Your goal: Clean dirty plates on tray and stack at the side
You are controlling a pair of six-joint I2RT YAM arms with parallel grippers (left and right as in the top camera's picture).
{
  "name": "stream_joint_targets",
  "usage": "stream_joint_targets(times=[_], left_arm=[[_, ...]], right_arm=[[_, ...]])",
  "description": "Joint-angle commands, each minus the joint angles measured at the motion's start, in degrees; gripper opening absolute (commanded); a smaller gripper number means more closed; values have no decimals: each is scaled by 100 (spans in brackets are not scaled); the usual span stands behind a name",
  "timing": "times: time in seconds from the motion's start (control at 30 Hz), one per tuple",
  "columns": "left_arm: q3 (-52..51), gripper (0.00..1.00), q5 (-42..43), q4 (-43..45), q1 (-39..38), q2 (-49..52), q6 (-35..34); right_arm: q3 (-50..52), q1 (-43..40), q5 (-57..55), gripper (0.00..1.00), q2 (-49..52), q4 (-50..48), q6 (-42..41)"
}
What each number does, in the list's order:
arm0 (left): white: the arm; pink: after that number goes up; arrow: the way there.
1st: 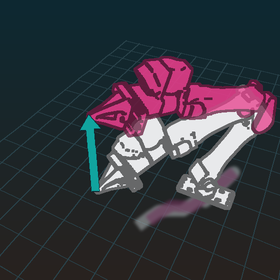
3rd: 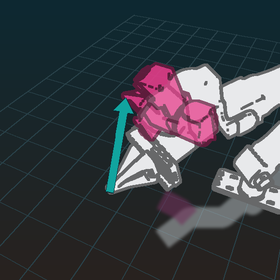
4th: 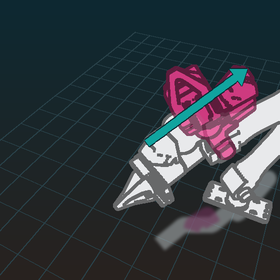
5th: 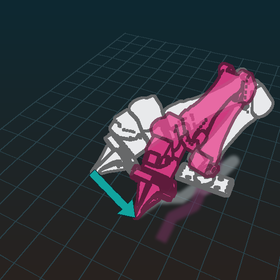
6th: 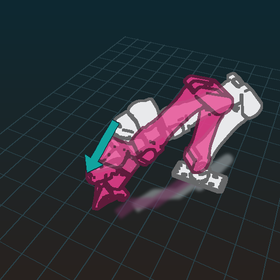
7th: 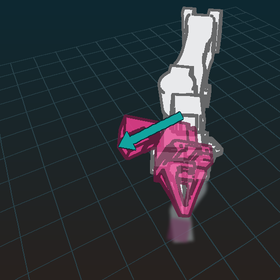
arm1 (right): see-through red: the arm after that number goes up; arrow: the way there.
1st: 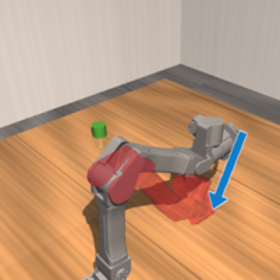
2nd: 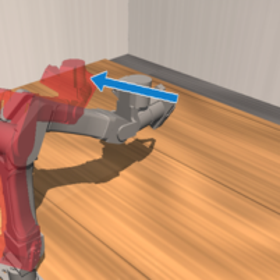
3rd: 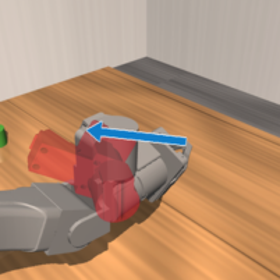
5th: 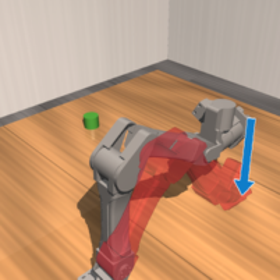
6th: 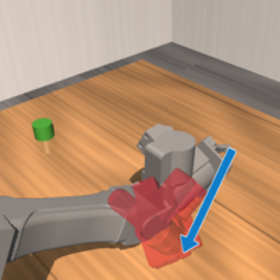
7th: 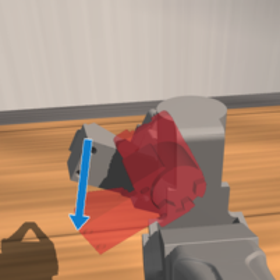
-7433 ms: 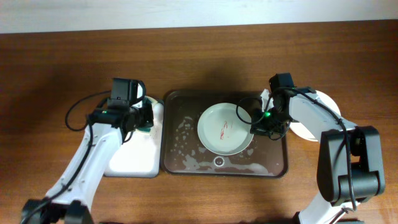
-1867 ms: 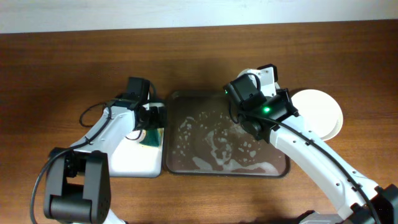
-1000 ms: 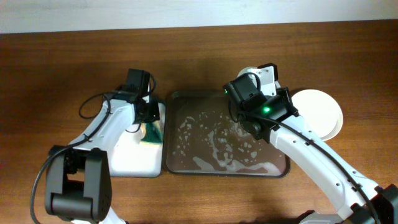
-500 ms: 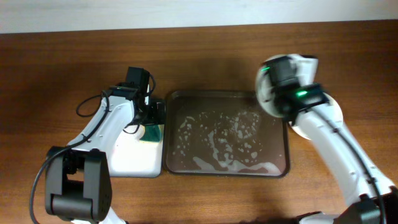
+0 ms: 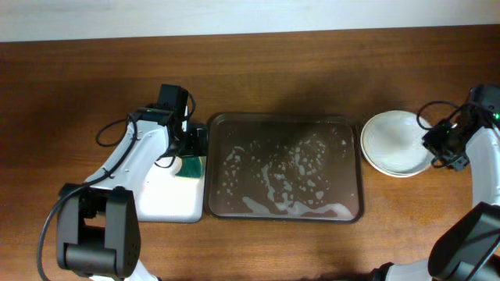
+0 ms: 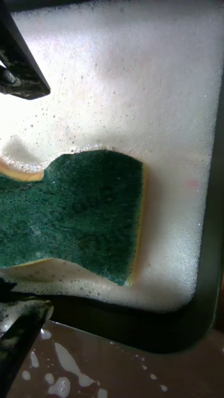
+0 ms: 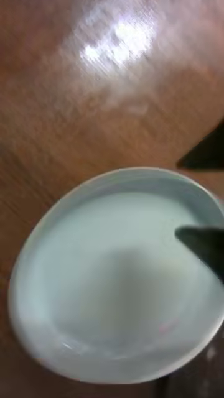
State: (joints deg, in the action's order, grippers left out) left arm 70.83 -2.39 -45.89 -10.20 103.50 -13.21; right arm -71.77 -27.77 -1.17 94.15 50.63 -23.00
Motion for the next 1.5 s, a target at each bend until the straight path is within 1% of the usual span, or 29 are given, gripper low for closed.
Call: stream_joint_targets(times=[0.0, 0.03, 0.07, 0.1, 0.13, 0.17, 0.2, 0.27, 0.3, 0.33, 0.37, 0.5, 0.6, 0.67, 0.7, 0.77, 0.8, 0.83, 0.87, 0.9, 0.97, 1.03, 1.1, 1.17, 1.47], left_arm=[[59, 99, 2, 0, -13, -68, 44], [59, 99, 0, 13, -11, -74, 44], [61, 99, 0, 37, -11, -98, 35], [111, 99, -42, 39, 17, -179, -208], [166, 99, -37, 35, 74, -247, -382], [240, 99, 20, 7, 190, -339, -568], [264, 99, 120, -31, 254, -372, -605], [275, 99, 553, -393, 411, -437, -603], [273, 99, 566, -667, 450, -439, -603], [273, 100, 564, -1161, 474, -444, -603], [273, 99, 564, -1425, 472, -457, -601], [195, 100, 564, -2107, 448, -680, -599], [-140, 100, 608, -2280, 356, -1040, -557], [-468, 100, 603, -2140, 243, -1364, -557], [-793, 94, 579, -1869, 131, -1746, -560], [-1274, 91, 546, -1316, -66, -2511, -560], [-1447, 91, 461, -1139, -142, -2852, -562], [-1705, 92, 267, -883, -271, -3436, -566], [-1860, 97, 184, -726, -356, -3842, -560], [-2081, 100, 24, -544, -485, -4476, -562], [-2468, 99, -219, -330, -601, -5635, -726], [-2675, 100, -216, -280, -601, -6446, -734], [-2686, 99, -214, -284, -599, -6975, -734], [-2686, 99, -214, -291, -599, -7208, -734], [-2686, 99, -214, -299, -599, -7235, -734]], right_arm=[[46, 13, 1790, 63, -13, -216, 684], [44, 50, 2365, 66, -13, -227, 1080], [44, 129, 2771, 73, -13, -197, 1388], [42, 389, 2990, 79, -13, -76, 1794], [42, 651, 2973, 83, -13, 31, 2035], [42, 1029, 2785, 85, -13, 192, 2133], [39, 1285, 2597, 85, -13, 310, 2135], [39, 1963, 1985, 90, -13, 693, 2282], [39, 2304, 1508, 99, -15, 911, 2280], [39, 2599, 1255, 99, -31, 1110, 2275], [42, 2765, 1252, 99, -61, 1248, 2234], [48, 2966, 1248, 99, -354, 1685, 2170], [267, 2964, 1250, 99, -970, 1779, 2094], [592, 2964, 1248, 99, -1554, 1648, 2041], [922, 2964, 1198, 99, -2120, 1449, 1952], [1386, 2964, 1097, 99, -3067, 1167, 1912], [1517, 2964, 1095, 99, -3399, 1088, 1912], [1674, 2964, 1069, 99, -3912, 1001, 1912], [1746, 2964, 1027, 99, -4253, 975, 1910], [1792, 2964, 973, 99, -4704, 957, 1912], [1792, 2964, 968, 99, -5442, 960, 1912], [1792, 2964, 968, 99, -5821, 964, 1912], [1792, 2964, 968, 99, -5963, 999, 1915], [1792, 2964, 968, 99, -5960, 1010, 1915], [1792, 2964, 968, 99, -5960, 1010, 1915]])
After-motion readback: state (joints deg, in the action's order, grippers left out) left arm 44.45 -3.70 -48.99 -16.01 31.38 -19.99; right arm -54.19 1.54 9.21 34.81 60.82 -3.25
